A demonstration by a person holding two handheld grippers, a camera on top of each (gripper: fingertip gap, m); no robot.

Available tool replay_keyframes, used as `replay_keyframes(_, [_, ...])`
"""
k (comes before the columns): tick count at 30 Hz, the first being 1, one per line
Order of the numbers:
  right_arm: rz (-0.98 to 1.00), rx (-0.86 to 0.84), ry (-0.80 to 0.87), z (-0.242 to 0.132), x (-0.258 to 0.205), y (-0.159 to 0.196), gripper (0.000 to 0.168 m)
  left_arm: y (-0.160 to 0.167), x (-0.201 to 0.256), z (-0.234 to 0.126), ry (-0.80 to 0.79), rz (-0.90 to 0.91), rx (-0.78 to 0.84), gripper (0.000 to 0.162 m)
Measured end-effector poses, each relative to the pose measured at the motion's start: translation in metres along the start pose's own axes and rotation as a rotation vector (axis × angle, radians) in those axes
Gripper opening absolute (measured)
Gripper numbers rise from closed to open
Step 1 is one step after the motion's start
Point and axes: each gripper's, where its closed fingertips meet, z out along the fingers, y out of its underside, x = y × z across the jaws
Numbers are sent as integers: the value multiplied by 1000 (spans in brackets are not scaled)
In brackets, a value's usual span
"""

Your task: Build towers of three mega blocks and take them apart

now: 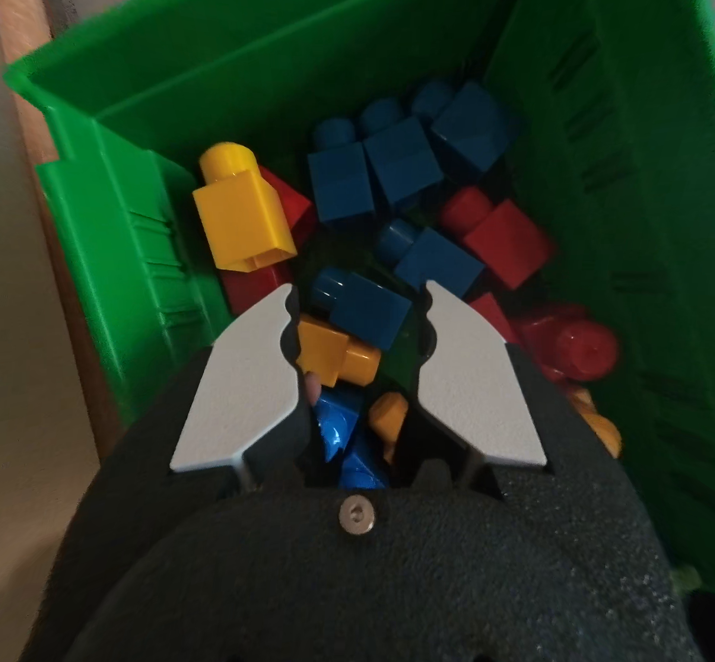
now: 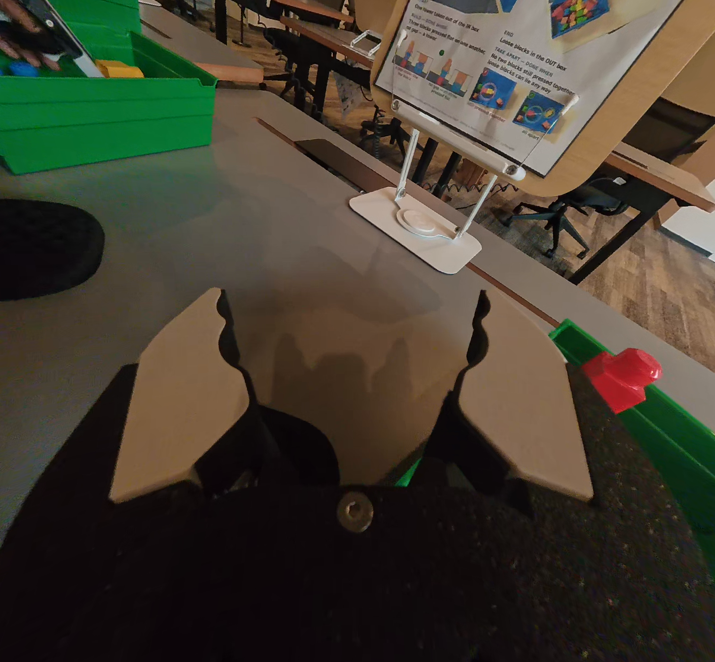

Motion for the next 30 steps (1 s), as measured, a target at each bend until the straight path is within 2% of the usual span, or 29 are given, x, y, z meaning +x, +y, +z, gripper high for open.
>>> replay_keyframes(6, [-2,-10,16,-2,3,2,117,12,5,5,56,56,-93,58])
replay_keyframes(10, [1,1,29,-5,6,0,117,14,2,11,51,-18,-124,59])
replay_keyframes(16, [-10,-26,30,-8,8,8,117,19,-9,17,-41,-65,-144,55])
replay_keyframes(22, [3,-20,41,-13,14,13,117,32,-10,26,-70,-32,-233,48])
replay_keyframes(27, [1,-27,51,-20,19,15,117,27,-9,24,-67,-31,-203,43])
replay_keyframes(30, [-8,-21,51,-22,18,11,116,16,-9,10,-63,-44,-102,43])
